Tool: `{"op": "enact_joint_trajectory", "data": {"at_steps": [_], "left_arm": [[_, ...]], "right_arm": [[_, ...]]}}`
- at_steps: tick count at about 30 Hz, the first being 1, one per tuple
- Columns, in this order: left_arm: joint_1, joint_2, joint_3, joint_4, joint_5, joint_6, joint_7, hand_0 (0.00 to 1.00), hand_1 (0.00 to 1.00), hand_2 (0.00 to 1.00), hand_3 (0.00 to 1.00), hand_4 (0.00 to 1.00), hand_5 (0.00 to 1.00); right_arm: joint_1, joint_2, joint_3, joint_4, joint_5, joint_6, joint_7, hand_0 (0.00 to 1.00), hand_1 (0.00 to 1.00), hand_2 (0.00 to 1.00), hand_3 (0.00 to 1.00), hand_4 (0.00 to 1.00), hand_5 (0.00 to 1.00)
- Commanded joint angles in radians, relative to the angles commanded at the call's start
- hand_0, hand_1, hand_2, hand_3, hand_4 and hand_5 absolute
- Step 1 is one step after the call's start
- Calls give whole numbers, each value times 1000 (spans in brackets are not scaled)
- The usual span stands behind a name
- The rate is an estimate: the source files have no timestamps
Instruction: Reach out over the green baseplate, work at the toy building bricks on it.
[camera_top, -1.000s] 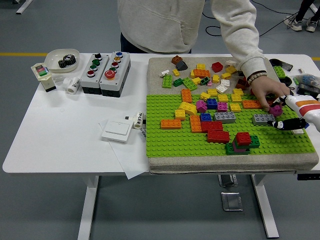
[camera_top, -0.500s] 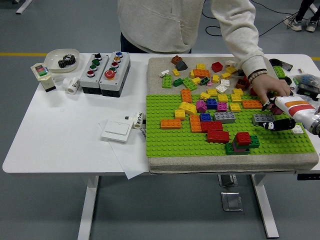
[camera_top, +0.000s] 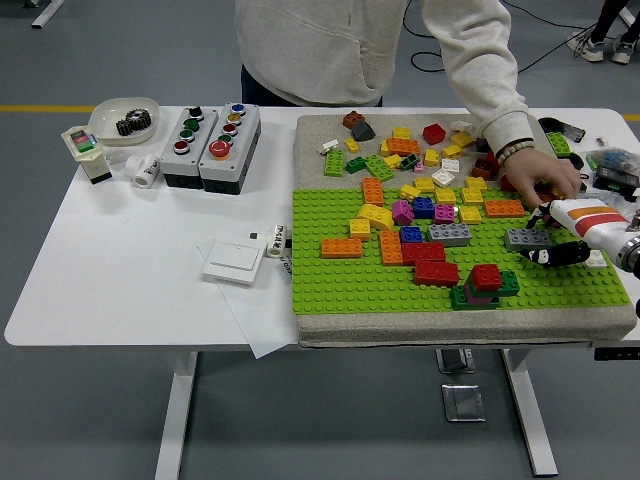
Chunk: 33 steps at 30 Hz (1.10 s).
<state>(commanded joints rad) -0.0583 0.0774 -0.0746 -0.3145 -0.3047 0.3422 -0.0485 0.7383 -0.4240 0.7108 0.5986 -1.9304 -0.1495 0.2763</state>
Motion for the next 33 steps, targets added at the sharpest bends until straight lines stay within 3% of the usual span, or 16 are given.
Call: {"op": "enact_joint_trajectory", "data": {"at_steps": [8,9,14,15,26,33], "left_arm": [[-2,0,1,-1,-1,0,-1,601,724,702,557,583,619],[-2,0,1,-1,-1,0,-1,601,724,703,557,583,619],[-3,0,1,-1,-2,1,-1,601,724,703,557,583,619],[-3,0,1,-1,-2,1,-1,600,724,703,558,585,621],[-7,-1,1,-2,-2,2,-1,600,725,703,558,585,620],[-8,-2,0,-2,-1,2,0,604,725,704,558,585,619]], "right_arm": [[1,4,-2,-14,-3,-12,5,616,643,709,599,802,434],[1,4,-2,-15,-4,-16,7,542,605,665,565,787,442],[3,10,-1,-27,-15,-29,13,542,605,665,565,787,442],[2,12,-1,-30,-19,-30,14,480,552,603,530,766,450],[-2,17,-1,-50,-49,-64,34,472,539,590,523,758,455],[-4,15,-5,-53,-48,-84,52,418,484,535,499,698,449]]}}
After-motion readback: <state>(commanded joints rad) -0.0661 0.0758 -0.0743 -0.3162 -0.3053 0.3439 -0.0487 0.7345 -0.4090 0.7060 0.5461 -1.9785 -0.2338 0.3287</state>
